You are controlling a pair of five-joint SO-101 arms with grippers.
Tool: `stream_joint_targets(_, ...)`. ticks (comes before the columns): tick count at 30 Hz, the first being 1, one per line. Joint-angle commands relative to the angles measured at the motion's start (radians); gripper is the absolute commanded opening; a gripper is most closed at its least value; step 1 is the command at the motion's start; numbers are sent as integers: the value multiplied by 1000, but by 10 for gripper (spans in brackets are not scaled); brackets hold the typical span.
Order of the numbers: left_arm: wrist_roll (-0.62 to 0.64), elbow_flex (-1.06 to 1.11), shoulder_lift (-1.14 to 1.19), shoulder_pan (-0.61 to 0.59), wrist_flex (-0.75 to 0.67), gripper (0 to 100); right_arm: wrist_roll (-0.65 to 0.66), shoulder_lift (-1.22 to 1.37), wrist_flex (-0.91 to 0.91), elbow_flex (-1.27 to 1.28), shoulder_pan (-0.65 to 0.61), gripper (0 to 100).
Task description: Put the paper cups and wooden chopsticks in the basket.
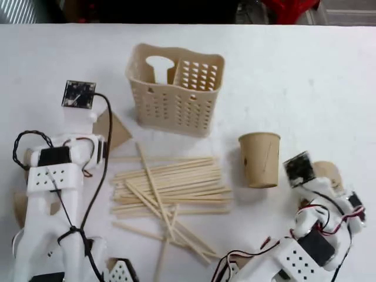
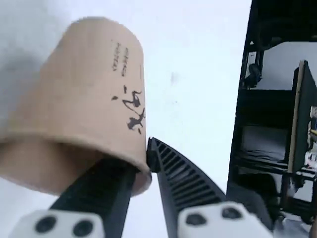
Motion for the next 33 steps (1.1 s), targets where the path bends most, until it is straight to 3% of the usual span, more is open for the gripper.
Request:
stream_joint_targets(1, 91, -5, -31, 8, -21, 158, -241, -2, 183, -255, -70, 17)
stream_joint_targets(5, 132, -5, -31, 7, -23, 159, -525, 1, 371, -529, -262, 17)
stream_joint_targets(10, 180, -5, -31, 7, -25, 161, -818, 99, 440, -830, -526, 17)
stream_joint_targets(15, 184, -3, -31, 7, -25, 161, -1020, 418, 432, -1079, -785, 17)
stream_joint_targets(20, 183, -3, -31, 7, -25, 161, -1135, 788, 437, -1393, -1030, 17)
stream_joint_targets(27, 183, 38, -35, 8, -81, 161, -1235, 1156, 433, -1768, -1112, 17)
stream_joint_targets(33, 183, 120, -39, 8, -245, 159, -1238, 1356, 410, -1824, -1081, 17)
